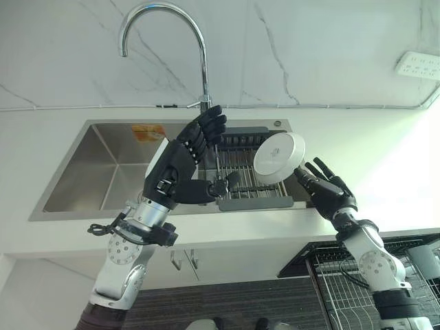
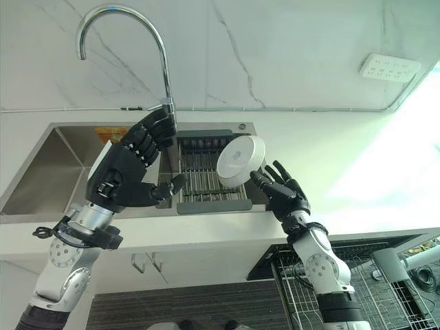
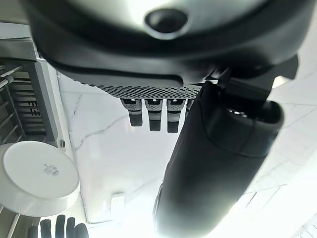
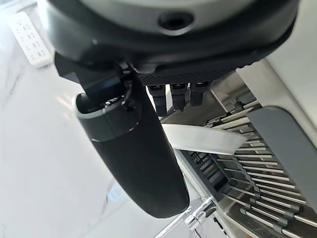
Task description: Place the dishes in the dishwasher.
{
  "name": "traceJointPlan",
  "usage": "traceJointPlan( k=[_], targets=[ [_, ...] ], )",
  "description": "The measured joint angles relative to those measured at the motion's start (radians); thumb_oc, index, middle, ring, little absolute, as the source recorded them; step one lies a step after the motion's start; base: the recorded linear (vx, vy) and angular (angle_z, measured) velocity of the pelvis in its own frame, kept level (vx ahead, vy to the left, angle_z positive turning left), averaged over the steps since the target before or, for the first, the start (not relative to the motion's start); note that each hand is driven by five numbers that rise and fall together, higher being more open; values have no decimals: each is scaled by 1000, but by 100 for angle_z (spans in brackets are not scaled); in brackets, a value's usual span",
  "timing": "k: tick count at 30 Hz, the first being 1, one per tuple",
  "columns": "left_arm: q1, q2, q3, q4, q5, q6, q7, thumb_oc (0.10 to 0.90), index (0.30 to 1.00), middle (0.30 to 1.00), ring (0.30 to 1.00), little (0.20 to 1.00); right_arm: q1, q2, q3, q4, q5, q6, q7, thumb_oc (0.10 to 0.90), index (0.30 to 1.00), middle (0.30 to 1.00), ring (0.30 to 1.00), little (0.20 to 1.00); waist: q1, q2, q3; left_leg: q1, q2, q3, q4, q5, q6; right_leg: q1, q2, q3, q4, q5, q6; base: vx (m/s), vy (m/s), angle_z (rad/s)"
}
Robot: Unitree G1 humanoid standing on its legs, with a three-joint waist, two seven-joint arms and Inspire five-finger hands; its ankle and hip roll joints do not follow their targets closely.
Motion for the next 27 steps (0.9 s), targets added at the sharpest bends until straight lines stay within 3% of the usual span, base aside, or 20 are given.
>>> traceJointPlan(
  k=[27],
  targets=[
    [-19, 30, -23, 38, -1, 8, 23, 800, 900, 900, 900, 900, -99, -19, 15, 121, 39, 20, 10, 800, 900, 900, 900, 900, 9, -9, 5, 7, -1, -7, -1, -1, -1, 12, -1, -7, 0, -4, 2, 0, 0, 0]
  ],
)
